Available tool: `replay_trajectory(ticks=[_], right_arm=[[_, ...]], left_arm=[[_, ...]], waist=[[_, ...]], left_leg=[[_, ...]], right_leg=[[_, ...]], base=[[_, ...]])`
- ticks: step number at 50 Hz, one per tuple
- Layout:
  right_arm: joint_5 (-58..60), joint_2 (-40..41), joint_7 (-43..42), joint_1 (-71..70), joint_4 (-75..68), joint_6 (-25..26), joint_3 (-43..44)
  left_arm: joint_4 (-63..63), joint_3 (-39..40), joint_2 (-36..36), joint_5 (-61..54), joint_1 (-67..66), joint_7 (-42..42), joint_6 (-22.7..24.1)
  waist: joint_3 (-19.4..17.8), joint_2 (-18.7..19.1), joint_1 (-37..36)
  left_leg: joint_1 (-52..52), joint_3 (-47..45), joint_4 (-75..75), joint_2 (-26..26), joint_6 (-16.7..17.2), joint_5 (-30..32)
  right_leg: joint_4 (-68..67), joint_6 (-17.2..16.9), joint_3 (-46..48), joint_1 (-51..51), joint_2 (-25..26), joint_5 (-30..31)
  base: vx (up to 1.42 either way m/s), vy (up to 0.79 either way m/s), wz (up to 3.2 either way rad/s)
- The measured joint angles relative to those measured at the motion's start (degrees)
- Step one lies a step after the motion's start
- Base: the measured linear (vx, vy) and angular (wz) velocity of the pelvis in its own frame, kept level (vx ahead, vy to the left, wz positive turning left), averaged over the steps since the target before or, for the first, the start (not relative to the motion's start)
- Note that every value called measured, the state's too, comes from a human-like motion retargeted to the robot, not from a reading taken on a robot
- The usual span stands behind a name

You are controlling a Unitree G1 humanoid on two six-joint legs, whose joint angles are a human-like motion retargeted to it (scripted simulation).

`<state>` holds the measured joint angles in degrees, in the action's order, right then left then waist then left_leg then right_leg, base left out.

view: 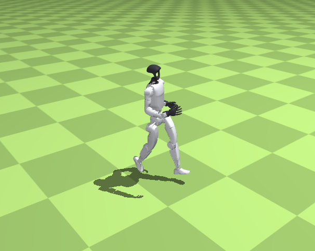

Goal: Walk run

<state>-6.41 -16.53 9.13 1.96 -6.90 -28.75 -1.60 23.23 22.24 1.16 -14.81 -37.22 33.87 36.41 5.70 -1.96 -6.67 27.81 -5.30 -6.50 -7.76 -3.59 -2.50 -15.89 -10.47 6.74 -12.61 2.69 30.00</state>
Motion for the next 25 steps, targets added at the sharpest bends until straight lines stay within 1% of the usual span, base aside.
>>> replay_trajectory(ticks=[2,3,4,5,6,7,8,9,10,11,12,13,15,17,18,20,21,22,23,25], right_arm=[[1.02,-1.63,1.62,-0.45,4.89,1.5,0.79],[1.67,-1.89,2.06,-1.1,6.76,2.22,1.01],[2.25,-2.26,2.27,-2.31,7.86,2.7,1.3],[2.79,-2.69,2.35,-3.8,8.58,3.06,1.63],[3.05,-3.06,2.65,-5.56,8.2,3.23,1.71],[3.49,-2.93,3.5,-6.8,7.6,3.25,1.79],[4.3,-1.79,5.44,-6.99,6.54,2.98,1.89],[4.88,-0.48,8.37,-3.35,4.23,1.75,1.85],[5.34,0.91,11.8,2.22,1.3,0.04,1.74],[4.55,2.28,10.57,3.73,-2.22,0.65,-2.32],[3.26,3.41,10.0,5.26,-5.41,1.29,-6.16],[1.0,4.06,10.74,6.81,-7.92,2.01,-9.58],[-3.26,2.51,13.97,10.87,-10.44,2.22,-10.61],[-4.78,0.13,15.58,16.53,-11.25,0.94,-7.2],[-5.17,-0.66,14.86,18.65,-11.46,0.18,-5.53],[-5.63,-1.31,11.71,22.74,-11.75,-1.72,-2.34],[-5.36,-1.04,9.85,24.13,-11.66,-2.88,-0.66],[-4.95,-0.71,7.8,25.2,-11.57,-4.15,0.97],[-4.26,-0.25,5.33,25.64,-11.49,-5.64,2.47],[-2.97,0.26,-1.01,25.85,-11.31,-8.95,4.69]], left_arm=[[-3.71,-1.05,1.61,-1.28,1.4,-0.75,-0.65],[-5.7,-1.22,2.35,-1.5,2.44,-1.19,-1.08],[-7.84,-1.65,2.85,-1.41,3.8,-2.01,-1.44],[-10.05,-2.21,3.22,-1.17,5.34,-3.04,-1.76],[-12.25,-3.11,3.3,-0.66,7.22,-4.8,-1.74],[-14.01,-3.92,3.42,-0.23,9.05,-6.49,-1.64],[-14.9,-4.55,3.59,0.04,10.81,-8.03,-1.37],[-13.22,-5.43,2.89,0.77,12.35,-9.68,-0.1],[-10.25,-6.43,1.76,1.72,13.77,-11.38,1.66],[-8.29,-1.52,0.63,-1.21,17.85,-7.69,0.45],[-7.01,1.14,-0.96,-3.6,21.41,-5.48,-0.45],[-7.12,-0.71,-3.49,-4.9,23.91,-6.21,-0.74],[-9.02,-5.09,-5.64,-7.91,25.91,-8.67,-0.26],[-14.13,-10.02,-3.98,-10.42,26.32,-11.55,0.43],[-16.07,-11.67,-2.58,-10.37,26.35,-12.25,0.51],[-19.88,-14.9,1.38,-10.18,26.67,-12.81,0.11],[-21.89,-16.13,3.36,-9.79,26.95,-12.54,-0.36],[-23.88,-17.17,5.2,-9.28,27.17,-12.17,-0.97],[-25.84,-17.84,6.74,-8.52,27.25,-11.58,-1.88],[-28.69,-19.03,9.0,-6.72,27.12,-11.07,-2.9]], waist=[[-3.45,1.2,-0.3],[-4.82,3.27,0.66],[-6.57,5.66,1.18],[-8.49,8.21,1.48],[-10.08,9.17,1.1],[-10.53,9.2,1.91],[-8.72,7.35,5.07],[-5.35,5.52,6.08],[-1.2,3.69,6.0],[1.19,2.76,8.79],[3.6,2.44,10.86],[6.03,3.36,11.49],[8.44,5.38,14.57],[6.99,6.61,19.6],[5.9,6.5,21.18],[3.39,6.0,24.84],[1.71,5.69,26.4],[0.05,5.35,27.42],[-1.57,4.92,27.4],[-3.88,3.67,28.18]], left_leg=[[-1.31,-3.1,7.27,2.24,4.33,-1.22],[-2.1,-4.92,8.31,4.38,6.2,-1.24],[-3.02,-3.49,7.34,6.19,7.3,-1.62],[-4.01,-0.45,5.36,7.85,8.0,-2.17],[-5.01,0.86,1.07,9.11,3.06,8.14],[-4.85,1.8,-4.9,8.87,-2.47,12.91],[-2.37,2.04,-14.22,5.64,-9.18,6.6],[-1.07,3.23,-21.49,3.07,-11.41,1.76],[-0.35,4.9,-27.73,0.83,-11.4,-2.34],[-0.86,0.61,-29.17,1.3,-11.41,-4.77],[-2.25,-2.48,-29.6,1.63,-11.41,-7.03],[-5.41,-3.18,-28.03,1.69,-11.41,-8.94],[-11.31,-0.26,-23.4,-0.66,-11.41,-8.22],[-18.98,5.13,-16.9,-4.42,-9.25,-0.13],[-21.85,6.85,-14.97,-4.5,-7.08,3.94],[-27.54,9.59,-12.32,-4.02,-3.87,12.17],[-30.53,9.63,-11.47,-3.16,-3.28,15.42],[-33.39,9.52,-10.8,-2.34,-2.49,18.43],[-35.97,9.1,-10.5,-1.6,-1.3,20.97],[-39.41,8.31,-13.52,-0.18,0.99,24.53]], right_leg=[[-4.79,-3.17,-6.42,-3.74,4.92,-0.13],[-5.69,-3.39,-5.52,-5.62,8.31,-0.52],[-8.52,-2.19,-1.07,-7.19,9.62,-2.34],[-12.32,-0.28,5.17,-8.61,9.9,-4.87],[-18.1,1.81,7.29,-8.47,8.67,-8.28],[-23.09,4.44,9.67,-6.94,8.24,-11.01],[-26.52,8.16,12.55,-2.61,9.42,-12.36],[-34.87,9.82,10.98,2.29,6.04,-17.81],[-45.68,10.45,7.17,7.47,0.38,-25.31],[-49.85,9.42,2.07,15.63,-0.87,-29.58],[-50.93,9.38,-1.37,22.22,-1.76,-32.59],[-45.82,11.35,-1.49,25.7,-1.91,-33.06],[-36.65,12.71,0.1,30.38,-2.93,-33.48],[-22.22,11.71,1.57,35.26,-7.1,-33.82],[-15.27,10.51,1.21,36.37,-7.88,-33.26],[-1.8,7.82,-2.08,36.85,-8.66,-34.93],[3.27,6.3,-3.98,36.61,-9.0,-36.73],[7.49,5.15,-5.51,36.36,-9.42,-38.66],[9.98,4.74,-6.26,36.07,-9.97,-40.87],[10.55,4.51,-4.98,35.03,-12.58,-44.24]], base=[[2.05,-0.64,0.41],[2.18,-0.69,0.95],[1.96,-0.69,0.89],[1.82,-0.75,0.31],[1.94,-0.88,0.13],[2.04,-1.15,0.47],[2.44,-0.87,0.58],[3.28,-0.3,0.14],[3.17,0.1,-0.32],[2.52,0.03,-0.28],[1.8,-0.36,-0.14],[2.1,-0.38,0.13],[2.01,-0.28,1.39],[1.32,-0.18,2.41],[1.19,-0.34,1.99],[1.43,-0.59,1.92],[1.25,-0.65,1.89],[0.82,-0.53,1.5],[0.88,-0.63,1.32],[1.16,-0.87,1.53]])
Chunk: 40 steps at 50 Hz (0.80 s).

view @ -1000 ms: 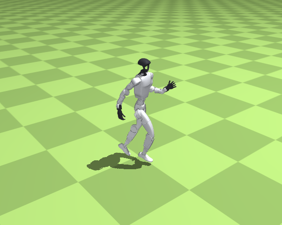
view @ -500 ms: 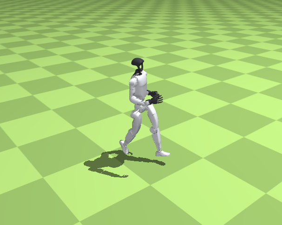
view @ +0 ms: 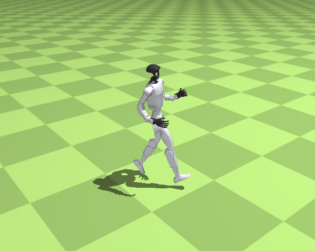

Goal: Walk run

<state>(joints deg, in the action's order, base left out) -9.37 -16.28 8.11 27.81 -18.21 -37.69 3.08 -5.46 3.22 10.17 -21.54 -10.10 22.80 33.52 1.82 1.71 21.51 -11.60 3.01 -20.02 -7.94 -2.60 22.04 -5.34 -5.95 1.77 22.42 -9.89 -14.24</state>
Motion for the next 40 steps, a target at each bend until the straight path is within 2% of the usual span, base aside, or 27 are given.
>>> replay_trajectory(ticks=[1,2,3,4,5,7,8,10,12,14,17,20,23,26,28,29,30,32,33,35,36,37,40], right_arm=[[1.24,0.0,-3.81,-0.43,0.21,-1.67,0.49],[2.67,0.02,-7.31,-0.86,0.49,-2.95,0.71],[4.49,0.12,-10.2,-1.28,0.88,-3.46,0.4],[5.72,0.13,-12.07,-1.58,0.99,-3.48,-1.84],[6.66,0.11,-13.44,-1.81,0.94,-3.26,-5.04],[4.88,4.32,-12.3,-5.88,-4.68,-2.24,-4.3],[2.49,5.5,-7.72,-9.28,-7.25,-0.58,-2.75],[-0.57,7.03,-3.42,-13.8,-8.23,0.89,-7.39],[-2.84,6.03,-2.79,-17.93,-6.51,0.47,-11.62],[-3.25,5.28,-2.06,-21.11,-4.96,0.94,-13.43],[-2.33,4.5,0.59,-25.59,-3.06,3.39,-14.43],[-0.97,3.26,3.63,-29.62,-1.24,6.41,-14.45],[0.99,1.48,3.76,-32.93,0.25,7.79,-15.79],[3.42,1.25,3.85,-34.49,-0.57,8.58,-15.52],[4.9,2.17,4.17,-34.3,-2.69,9.18,-14.57],[5.55,3.15,4.51,-33.82,-4.12,9.31,-14.08],[6.19,4.33,4.93,-33.22,-5.66,9.34,-13.56],[7.85,6.37,6.57,-31.33,-8.56,9.0,-13.72],[8.96,7.17,6.94,-30.41,-9.81,8.75,-14.53],[10.52,8.28,5.85,-28.93,-12.01,8.45,-15.16],[10.24,8.52,5.32,-27.82,-13.0,8.39,-15.14],[9.73,8.69,4.97,-26.67,-13.88,8.31,-15.09],[6.29,8.86,5.83,-23.07,-15.14,7.99,-12.66]], left_arm=[[-0.51,-0.04,1.06,0.83,0.32,-0.65,-0.08],[-0.68,-0.01,2.08,1.65,0.71,-1.31,-0.11],[-0.14,0.16,3.04,2.49,1.23,-1.98,-0.06],[1.2,2.15,3.14,3.51,0.65,-0.99,0.32],[2.93,5.06,2.81,4.63,-0.47,0.83,0.85],[11.73,3.78,-0.71,7.27,-2.3,7.46,3.63],[17.03,4.21,-4.0,8.43,-2.44,8.76,3.55],[23.47,4.48,-9.27,6.66,-5.19,10.68,2.47],[25.39,4.34,-11.34,4.61,-8.37,11.08,1.8],[26.28,4.53,-11.74,5.55,-11.23,10.16,2.15],[26.52,5.71,-10.7,8.03,-14.39,8.28,2.76],[25.72,6.32,-8.72,9.37,-15.53,7.12,2.41],[24.36,7.45,-6.67,9.97,-15.44,7.01,1.61],[24.91,8.32,-6.19,11.26,-13.94,5.73,1.44],[27.0,9.01,-7.54,12.02,-11.5,4.65,1.21],[28.53,9.4,-8.6,12.49,-10.03,4.11,1.07],[30.19,9.75,-9.73,13.02,-8.53,3.56,0.94],[32.82,10.42,-12.98,12.99,-5.95,1.3,0.69],[34.35,11.35,-14.7,12.62,-3.75,0.09,0.72],[37.04,12.31,-16.6,11.7,1.75,0.11,0.46],[37.81,12.26,-17.01,11.73,3.65,1.38,-0.21],[38.39,11.86,-17.33,11.62,5.48,2.47,-0.81],[38.25,8.17,-16.71,10.64,10.39,5.17,-1.57]], waist=[[-0.94,-1.84,0.96],[-1.61,-3.5,2.07],[-1.76,-4.79,3.47],[-1.37,-5.45,2.95],[-0.7,-5.79,1.48],[1.44,-3.75,-1.23],[3.94,-4.46,-4.52],[6.86,-4.82,-7.51],[6.65,-3.95,-9.29],[6.07,-2.42,-9.71],[4.86,-1.46,-12.04],[2.43,-0.73,-13.83],[0.74,-1.76,-15.6],[0.86,-2.76,-18.62],[1.27,-5.55,-21.56],[1.6,-6.54,-22.02],[1.98,-7.04,-21.94],[2.09,-5.8,-18.57],[1.7,-3.87,-15.91],[-0.45,0.33,-12.08],[-0.69,1.92,-12.12],[-0.91,3.21,-12.26],[-1.89,5.12,-12.8]], left_leg=[[-0.91,-0.93,-4.3,-0.03,-0.03,0.41],[-1.2,-1.46,-9.36,0.06,-0.33,0.47],[-0.27,-1.2,-15.95,0.38,-1.19,-0.16],[0.72,-5.45,-21.78,1.62,-4.47,-3.29],[1.74,-11.96,-27.24,3.31,-8.95,-7.67],[10.43,-4.47,-40.84,5.52,-10.61,-15.91],[14.64,-7.41,-42.43,2.95,-11.72,-18.09],[20.31,-13.68,-41.65,-0.31,-12.33,-21.91],[24.8,-15.91,-35.25,-2.11,-10.31,-23.97],[28.16,-14.49,-26.44,-3.59,-7.48,-25.51],[30.86,-14.29,-10.17,-4.83,-4.61,-27.07],[32.25,-15.36,5.01,-3.67,-4.04,-26.24],[32.93,-24.53,15.77,-3.51,-7.12,-22.33],[31.9,-32.48,21.37,-3.79,-8.88,-20.17],[29.64,-36.51,20.04,-0.74,-11.85,-15.72],[28.05,-36.92,19.38,-0.36,-12.4,-17.29],[26.39,-36.58,19.08,-0.88,-12.4,-20.95],[25.33,-30.95,14.46,1.41,-12.4,-24.63],[25.64,-28.27,11.5,3.51,-12.4,-26.04],[25.15,-22.92,7.9,6.1,-12.4,-27.59],[24.26,-20.75,7.77,6.54,-12.4,-27.96],[23.35,-18.69,7.97,6.66,-12.4,-28.07],[20.92,-11.26,10.48,4.52,-12.4,-26.15]], right_leg=[[-2.04,-2.33,0.99,-1.18,-2.6,3.6],[-4.16,-3.1,2.33,-2.34,-4.8,11.02],[-6.42,-0.74,4.41,-3.47,-6.23,26.07],[-11.02,2.31,-1.26,-3.23,-2.5,26.11],[-16.79,5.71,-10.8,-2.31,3.81,18.62],[-25.13,3.68,5.54,-1.54,-3.64,13.51],[-25.37,4.79,4.65,-1.55,-2.7,10.98],[-24.61,6.63,2.74,-2.39,-1.03,9.25],[-20.82,6.69,3.33,-5.48,0.03,9.75],[-14.68,5.03,7.34,-10.16,0.55,12.64],[-6.27,3.44,12.25,-17.21,3.81,16.72],[-1.04,3.2,17.11,-23.73,8.21,17.36],[1.41,4.06,20.44,-28.96,10.91,14.33],[0.55,3.52,21.93,-32.66,12.75,11.6],[-1.91,3.55,21.23,-34.77,11.81,13.41],[-4.32,2.94,22.4,-35.38,11.14,17.38],[-7.24,1.88,24.47,-35.76,10.6,22.59],[-18.26,4.03,24.3,-32.93,10.79,34.94],[-25.33,5.77,23.89,-30.24,10.94,38.85],[-37.42,3.3,14.03,-22.53,16.23,37.63],[-39.79,3.47,11.0,-20.27,17.77,34.9],[-41.72,4.32,8.59,-18.04,18.69,32.61],[-44.44,10.64,6.7,-10.97,16.51,25.91]], base=[[1.08,-0.87,1.95],[0.93,-0.86,2.19],[1.2,-1.2,1.49],[1.5,-1.57,0.34],[1.65,-1.49,0.64],[1.39,-0.96,1.25],[1.04,-0.55,-0.26],[0.99,-0.3,-1.06],[0.7,0.01,0.03],[0.62,-0.05,1.17],[0.59,-0.22,0.99],[0.55,-0.3,1.08],[0.64,-0.34,0.9],[0.84,-0.34,0.45],[0.93,-0.89,-0.35],[1.22,-0.98,-0.18],[1.22,-0.44,0.56],[1.02,0.1,1.24],[0.8,0.34,1.83],[0.56,0.31,2.27],[0.54,0.24,2.03],[0.7,0.21,1.67],[0.64,0.16,2.4]])
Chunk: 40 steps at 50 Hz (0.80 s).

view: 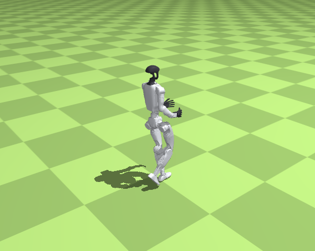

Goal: Walk run

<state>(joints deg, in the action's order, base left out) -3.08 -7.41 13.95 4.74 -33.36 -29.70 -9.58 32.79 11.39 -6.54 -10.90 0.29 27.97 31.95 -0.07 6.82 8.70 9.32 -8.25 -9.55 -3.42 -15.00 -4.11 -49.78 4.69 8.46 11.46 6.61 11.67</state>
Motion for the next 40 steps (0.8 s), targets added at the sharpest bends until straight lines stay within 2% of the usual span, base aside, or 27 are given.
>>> replay_trajectory(ticks=[2,3,5,9,12,13,15,17,19,20,21,22,23,25,26,27,28,30,32,35,38,40], right_arm=[[-1.83,0.53,0.21,2.81,0.44,-0.29,2.17],[-2.4,0.76,-0.35,4.23,0.79,-0.59,2.65],[-3.25,1.07,-1.83,6.44,1.31,-1.17,3.39],[-4.51,1.45,-3.76,8.19,1.7,-1.89,3.03],[-4.77,1.14,-3.99,7.6,2.06,-1.88,1.93],[-4.67,0.8,-3.69,6.92,2.35,-1.58,1.44],[-3.86,0.16,-3.06,5.61,2.78,-0.93,0.89],[-2.39,-0.66,-3.09,4.41,2.85,-0.33,0.84],[-0.56,-1.33,-3.64,3.44,2.9,0.22,1.14],[0.37,-1.51,-3.92,3.05,3.06,0.37,1.39],[1.4,-1.58,-4.3,2.75,3.35,0.51,1.9],[2.21,-1.66,-4.72,2.17,3.6,0.62,2.76],[2.57,-1.77,-5.25,1.04,3.79,0.7,4.3],[1.68,-2.02,-5.87,-0.24,3.51,0.69,6.76],[0.46,-2.07,-6.23,-0.7,3.29,0.66,7.14],[-0.73,-2.11,-6.62,-1.27,3.1,0.63,7.59],[-1.86,-2.13,-7.08,-2.03,2.99,0.62,8.18],[-3.55,-1.85,-7.86,-3.65,2.67,0.47,9.5],[-4.08,-2.0,-9.31,-5.1,3.57,-0.14,10.58],[-3.33,-3.1,-11.64,-6.28,6.21,-0.63,10.99],[-2.74,-5.0,-12.32,-8.09,8.95,-0.35,11.51],[-3.2,-7.06,-11.99,-10.4,10.29,0.01,12.27]], left_arm=[[-0.92,-2.87,2.16,0.19,2.21,1.24,-0.01],[-1.38,-3.88,3.29,0.69,3.16,1.88,0.08],[-2.17,-5.32,5.63,1.78,4.96,3.44,0.38],[-2.64,-6.1,9.08,3.2,7.23,4.51,1.44],[-2.1,-5.83,10.56,3.93,7.15,4.21,1.99],[-1.5,-5.28,10.84,4.45,6.88,3.95,2.21],[-0.09,-4.01,10.86,5.46,5.57,3.19,2.64],[1.66,-2.71,10.35,7.16,2.8,2.19,3.33],[3.22,-1.61,9.77,9.65,-1.2,0.86,4.01],[3.76,-1.07,9.53,10.78,-3.43,0.11,4.1],[4.08,-0.24,8.45,11.92,-5.73,-0.78,4.17],[4.42,0.59,7.24,12.94,-7.61,-1.52,4.21],[4.8,1.43,5.78,13.72,-8.66,-1.95,4.19],[6.43,3.98,3.14,15.0,-10.92,-2.67,3.82],[7.31,5.43,2.18,15.09,-11.62,-3.01,3.72],[8.05,6.71,1.35,15.12,-12.28,-3.31,3.66],[8.49,7.64,0.78,15.03,-12.84,-3.54,3.66],[9.39,8.81,0.71,15.63,-13.82,-4.29,3.96],[9.7,10.01,1.2,16.95,-15.64,-6.17,4.47],[9.37,11.22,2.2,18.08,-17.73,-9.07,5.27],[8.59,11.95,2.73,18.04,-18.62,-10.58,5.54],[8.27,12.48,2.06,18.15,-18.41,-11.35,5.41]], waist=[[-0.43,1.63,3.46],[-0.38,2.0,5.0],[-0.24,2.29,7.36],[-0.02,-0.78,10.23],[-0.76,-3.94,11.31],[-1.58,-5.33,11.82],[-2.94,-6.95,12.78],[-3.96,-7.38,12.46],[-3.89,-7.0,11.57],[-3.39,-6.63,11.16],[-3.46,-5.46,11.74],[-3.59,-4.33,11.88],[-3.86,-3.28,11.13],[-3.32,-1.93,10.46],[-3.04,-1.79,10.72],[-2.69,-2.11,10.65],[-2.17,-3.35,9.92],[-1.43,-4.59,8.18],[-0.91,-5.93,4.27],[-0.43,-6.99,-1.11],[-0.64,-7.55,-4.93],[-1.36,-7.64,-8.56]], left_leg=[[-0.33,9.49,0.2,-1.63,0.0,1.42],[-0.68,13.75,0.39,-2.65,0.0,1.94],[-1.47,21.12,0.46,-4.69,0.0,2.6],[-3.85,29.04,-0.61,-9.65,0.0,2.89],[-6.27,33.9,-2.66,-13.81,0.0,2.99],[-7.89,34.99,-2.93,-14.88,0.0,3.48],[-11.4,36.84,-3.17,-15.78,0.0,4.57],[-15.09,36.02,-3.62,-15.2,0.0,6.44],[-17.87,33.1,-5.25,-14.73,0.0,10.05],[-18.71,31.34,-6.65,-14.88,0.0,12.66],[-19.03,28.99,-9.38,-15.4,0.0,17.98],[-18.58,26.2,-12.42,-15.54,1.22,23.43],[-16.57,22.53,-16.03,-14.89,4.88,29.16],[-11.39,13.05,-25.44,-10.54,14.29,34.1],[-8.94,8.17,-30.11,-7.71,16.74,34.1],[-6.52,3.91,-33.84,-5.9,17.29,32.65],[-4.16,0.88,-35.67,-6.15,14.02,28.27],[0.49,-4.2,-38.97,-5.12,9.7,21.46],[7.52,-6.15,-39.22,-6.93,10.21,16.96],[18.17,-4.3,-37.02,-9.5,11.87,8.15],[26.19,-10.07,-32.22,-3.97,7.64,0.4],[31.85,-14.24,-27.64,0.12,5.33,-2.63]], right_leg=[[0.34,2.76,3.16,4.96,-4.22,-4.79],[2.58,2.81,3.51,6.62,-5.32,-5.58],[9.4,0.34,1.35,9.38,-4.97,-5.44],[26.29,-6.75,-8.85,12.55,-5.58,-4.13],[37.63,-8.52,-15.4,14.38,-7.86,-4.28],[40.97,-8.84,-18.11,14.36,-8.07,-4.84],[46.6,-13.6,-23.32,13.63,-7.63,-6.28],[48.95,-16.88,-21.85,12.02,-7.82,-6.03],[47.47,-15.01,-19.17,9.49,-7.18,-2.7],[46.0,-14.02,-16.9,8.45,-7.19,-2.5],[44.16,-14.6,-16.31,7.33,-7.61,-5.14],[42.2,-14.77,-16.73,6.52,-7.66,-7.66],[40.0,-14.09,-19.16,6.31,-6.99,-9.97],[37.76,-13.08,-16.76,4.92,-8.0,-13.86],[37.93,-13.01,-13.76,3.58,-9.14,-14.88],[38.31,-12.9,-11.57,2.17,-10.38,-15.84],[39.08,-12.71,-10.99,0.62,-11.82,-16.69],[40.4,-12.58,-8.38,-1.59,-13.4,-17.75],[42.97,-12.44,-5.12,-4.18,-14.41,-18.02],[45.59,-12.83,-0.06,-7.47,-13.73,-19.66],[47.17,-13.62,3.39,-10.14,-11.79,-22.16],[47.86,-13.28,3.99,-11.96,-9.53,-24.22]], base=[[0.49,0.03,3.88],[0.51,-0.08,3.87],[0.6,-0.17,3.59],[0.57,-0.27,3.01],[0.57,-0.25,2.27],[0.82,-0.26,1.89],[0.94,-0.26,1.52],[0.89,-0.18,0.87],[1.15,-0.15,0.51],[1.18,0.06,0.82],[1.08,0.19,1.14],[0.84,0.3,1.41],[0.81,0.18,1.44],[0.94,-0.04,1.63],[0.9,-0.15,1.85],[0.75,-0.14,1.82],[0.81,-0.13,1.61],[0.82,-0.14,1.34],[0.68,-0.19,0.98],[0.89,-0.26,0.83],[0.75,-0.3,0.93],[0.8,-0.3,0.54]])
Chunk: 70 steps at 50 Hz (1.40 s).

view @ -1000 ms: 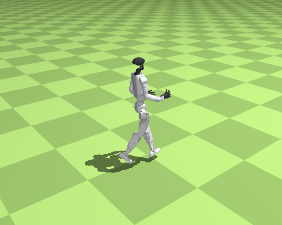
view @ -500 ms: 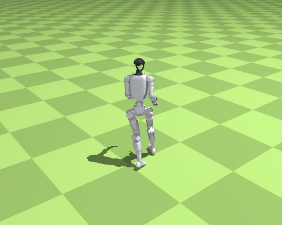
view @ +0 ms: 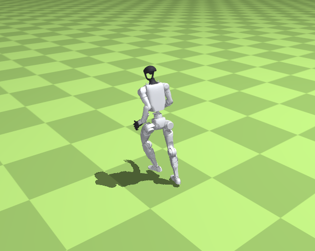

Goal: Walk run

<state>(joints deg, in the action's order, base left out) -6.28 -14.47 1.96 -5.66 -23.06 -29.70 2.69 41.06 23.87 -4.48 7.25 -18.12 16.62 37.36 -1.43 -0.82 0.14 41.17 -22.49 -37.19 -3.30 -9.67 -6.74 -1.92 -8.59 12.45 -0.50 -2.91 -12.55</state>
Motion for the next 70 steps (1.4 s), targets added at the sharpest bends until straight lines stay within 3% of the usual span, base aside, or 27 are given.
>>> replay_trajectory(ticks=[6,10,13,15,17,20,22,23,25,30,32,35,36,38,43,45,48,50,52,53,55,57,58,62,65,68,70], right_arm=[[-1.01,-2.18,2.66,-3.93,2.12,-0.9,0.45],[1.85,0.04,2.35,-1.35,-3.92,-1.23,0.24],[4.72,1.97,3.4,2.54,-13.98,0.57,1.9],[6.11,2.77,3.65,6.15,-23.38,1.45,1.77],[6.67,3.24,5.14,10.12,-31.27,1.72,3.68],[7.37,2.3,11.47,21.82,-37.4,1.43,7.24],[6.2,1.51,16.21,30.51,-36.67,0.12,8.11],[6.06,1.0,17.65,34.36,-35.83,-0.55,8.77],[6.61,-0.16,19.58,40.58,-33.83,-2.42,11.68],[5.06,-0.34,12.71,41.74,-28.28,-4.45,14.77],[1.59,0.75,8.1,35.93,-25.24,-5.17,14.09],[-0.66,0.55,1.94,23.71,-18.75,-6.24,9.49],[0.17,0.24,0.44,19.25,-16.88,-5.51,6.84],[2.32,-0.52,-1.3,7.58,-13.86,-2.91,6.93],[3.88,-3.82,-2.02,-9.61,-2.86,-1.7,2.87],[3.45,-7.35,-3.32,-10.6,2.97,-2.29,0.36],[4.01,-10.94,-3.22,-5.68,9.13,0.15,2.25],[5.43,-11.27,-2.62,0.03,10.9,2.45,6.38],[6.69,-8.84,-3.66,4.51,8.42,3.39,8.35],[6.88,-6.8,-4.27,6.18,5.84,3.44,8.27],[6.16,-1.68,-2.61,8.48,-1.61,3.27,7.77],[6.15,4.16,2.47,11.18,-12.12,3.37,6.65],[6.63,6.35,4.56,14.23,-18.38,3.97,5.59],[8.03,8.12,13.81,27.77,-38.34,4.34,7.51],[12.15,6.25,22.43,41.04,-38.21,3.69,15.02],[10.37,5.68,19.03,47.47,-34.96,-0.51,20.72],[4.84,5.24,14.6,49.31,-31.23,-6.02,22.16]], left_arm=[[-0.52,2.93,-7.77,-2.11,3.37,-4.84,-0.34],[-1.92,3.48,-11.05,-2.9,7.14,-9.35,0.06],[-5.03,1.25,-9.93,-3.18,10.4,-11.21,-0.4],[-8.4,0.13,-6.97,-4.6,14.84,-11.01,-1.31],[-12.42,-0.06,-3.22,-6.63,21.29,-7.43,-1.69],[-18.39,-1.92,1.8,-11.94,30.46,-0.73,-3.09],[-22.91,-5.28,5.19,-14.52,32.9,1.2,-3.04],[-24.75,-6.77,6.48,-14.5,32.62,1.01,-2.7],[-27.2,-8.48,8.48,-12.95,29.3,-0.36,-1.86],[-22.92,-6.95,7.75,-4.21,12.35,-3.09,-1.8],[-17.22,-7.52,5.41,-1.8,6.33,-2.58,-1.39],[-4.9,-5.89,1.71,0.58,0.82,-0.77,0.09],[0.84,-2.56,0.26,3.26,-1.16,0.09,0.82],[14.89,0.07,-1.94,8.94,-2.25,-0.9,0.28],[27.31,8.38,-2.31,10.69,-14.86,9.0,-1.2],[25.3,12.5,-2.94,10.32,-17.87,7.51,0.38],[21.03,15.63,-4.41,4.59,-17.17,5.46,2.02],[16.68,15.12,-5.82,-2.5,-14.58,5.57,1.61],[10.16,12.69,-6.57,-7.76,-9.5,5.2,1.0],[6.3,11.22,-6.87,-9.07,-6.59,4.47,-0.17],[-1.7,8.76,-7.44,-9.4,0.4,2.47,-2.73],[-9.46,6.38,-6.37,-10.13,8.21,-0.29,-4.3],[-11.99,5.26,-5.11,-10.74,12.28,-2.34,-4.84],[-15.05,4.76,-0.78,-17.5,29.31,-2.0,-5.54],[-25.17,-5.85,4.39,-23.76,29.27,0.44,-5.68],[-32.55,-9.54,11.15,-21.95,22.7,0.92,-7.06],[-36.07,-8.84,12.37,-20.05,16.99,2.7,-8.23]], waist=[[-1.3,-1.49,-4.41],[-1.01,-5.45,-4.39],[-1.95,-4.18,-0.63],[-3.56,-3.23,7.25],[-3.58,3.93,9.58],[-3.66,6.2,10.77],[-3.07,5.55,13.38],[-2.9,6.05,15.15],[-2.3,9.22,19.97],[-1.72,15.22,29.45],[-2.67,14.1,28.76],[-4.13,8.9,23.41],[-5.66,7.97,21.75],[-8.51,10.23,16.45],[-1.81,10.86,1.33],[0.29,8.36,-4.3],[1.58,1.31,-12.12],[-1.1,-3.08,-14.87],[-3.46,-4.04,-14.55],[-4.5,-3.57,-13.98],[-6.04,-1.21,-10.39],[-5.84,1.32,-2.65],[-5.43,1.12,0.24],[1.48,3.21,9.93],[5.14,3.57,18.25],[4.29,10.13,27.2],[2.54,12.29,31.59]], left_leg=[[10.36,-5.51,7.76,3.89,-1.89,-5.64],[7.2,-8.09,6.1,3.79,-5.33,-7.94],[2.86,-2.02,1.09,1.97,-5.33,-16.55],[-2.52,4.93,-1.41,-3.94,-5.33,-21.66],[-5.45,13.82,-0.69,-1.32,-5.33,-24.25],[-13.09,18.88,1.09,-2.66,-5.2,-27.32],[-21.33,22.71,8.82,-6.11,-5.33,-24.02],[-25.75,25.15,13.09,-7.54,-5.33,-20.71],[-34.31,30.23,21.36,-7.89,-3.35,-9.0],[-45.19,25.34,26.26,0.18,6.3,34.36],[-46.8,20.95,19.14,-0.8,3.34,36.57],[-44.37,21.38,4.69,-13.05,5.23,33.05],[-40.45,18.51,-5.36,-14.41,4.54,28.22],[-28.12,12.74,-27.3,-9.13,-0.59,15.92],[2.48,5.03,-36.74,5.54,-4.95,-1.65],[11.12,3.71,-27.9,7.78,-3.69,-3.28],[16.09,2.24,-3.33,7.74,2.19,-0.87],[12.02,3.91,12.01,2.28,7.43,-2.84],[7.12,5.26,19.71,-0.07,12.04,-5.2],[3.93,5.22,21.49,0.55,12.71,-6.81],[-2.44,5.4,19.75,2.05,5.98,-0.29],[-2.9,12.92,6.78,1.3,-5.33,-8.22],[-4.01,15.72,1.76,1.69,-5.33,-12.9],[-14.15,23.24,-0.22,-2.88,-5.33,-22.93],[-32.82,29.35,17.17,-10.64,-4.57,-6.28],[-44.8,30.43,26.04,-1.39,4.14,26.62],[-49.69,24.08,24.45,3.97,8.66,36.74]], right_leg=[[-0.02,-0.84,0.4,-3.78,3.06,4.32],[-4.08,-4.48,3.63,-4.89,-0.23,25.62],[-20.41,-3.0,-1.71,-1.22,1.06,41.66],[-43.55,1.65,-4.49,6.1,4.62,42.55],[-46.24,1.72,-5.01,13.05,13.43,39.26],[-59.8,8.31,-2.04,27.2,9.72,21.48],[-60.75,12.74,2.66,35.52,0.43,13.42],[-58.98,11.95,2.6,39.3,-2.16,11.49],[-52.37,7.93,2.52,45.38,-5.8,8.37],[-20.81,-1.82,0.5,47.76,-7.79,6.49],[-16.9,-1.89,3.06,43.98,-9.13,5.3],[-23.07,9.89,3.96,39.09,-9.77,5.47],[-26.68,9.48,-4.69,36.35,-5.39,1.79],[-32.13,8.65,-7.53,32.3,-3.01,-4.58],[-23.35,12.73,-12.41,16.07,8.88,-10.29],[-15.73,11.27,-14.3,7.72,10.2,-1.0],[-7.7,6.56,-13.06,-2.94,4.44,33.4],[-19.02,1.65,-5.33,-5.27,-2.88,42.55],[-28.99,1.03,-7.91,-5.78,-1.63,42.55],[-30.37,1.25,-13.75,-6.57,3.61,42.55],[-31.97,0.16,-13.95,-6.73,11.53,42.55],[-37.69,6.98,-1.83,-1.24,14.84,37.37],[-46.57,12.49,3.36,3.35,12.28,31.08],[-59.13,17.51,5.39,26.03,8.38,14.11],[-53.35,13.35,1.31,41.1,-3.27,8.01],[-32.96,6.81,1.93,45.0,-5.96,9.83],[-17.83,2.26,-2.16,43.09,-4.88,7.9]], base=[[1.06,-0.17,0.06],[1.61,-0.1,0.08],[1.6,-0.2,1.48],[1.79,-0.29,3.3],[1.6,-0.27,2.05],[1.84,-0.61,1.63],[1.76,-0.79,2.33],[2.06,-0.86,2.61],[2.17,-0.86,2.52],[1.83,-0.82,0.8],[2.1,-1.09,-0.64],[1.97,-0.91,-1.85],[2.19,-0.87,-2.47],[2.17,-0.58,-1.64],[2.49,-0.4,-1.72],[2.8,-0.14,-0.83],[2.51,-0.25,-0.3],[2.73,-0.24,0.62],[2.35,-0.37,1.1],[2.36,-0.45,1.2],[2.61,-0.56,1.71],[2.9,-0.74,2.26],[2.62,-0.73,2.13],[2.75,-0.96,2.0],[2.79,-0.92,2.43],[2.49,-1.21,1.75],[2.54,-1.54,0.73]])
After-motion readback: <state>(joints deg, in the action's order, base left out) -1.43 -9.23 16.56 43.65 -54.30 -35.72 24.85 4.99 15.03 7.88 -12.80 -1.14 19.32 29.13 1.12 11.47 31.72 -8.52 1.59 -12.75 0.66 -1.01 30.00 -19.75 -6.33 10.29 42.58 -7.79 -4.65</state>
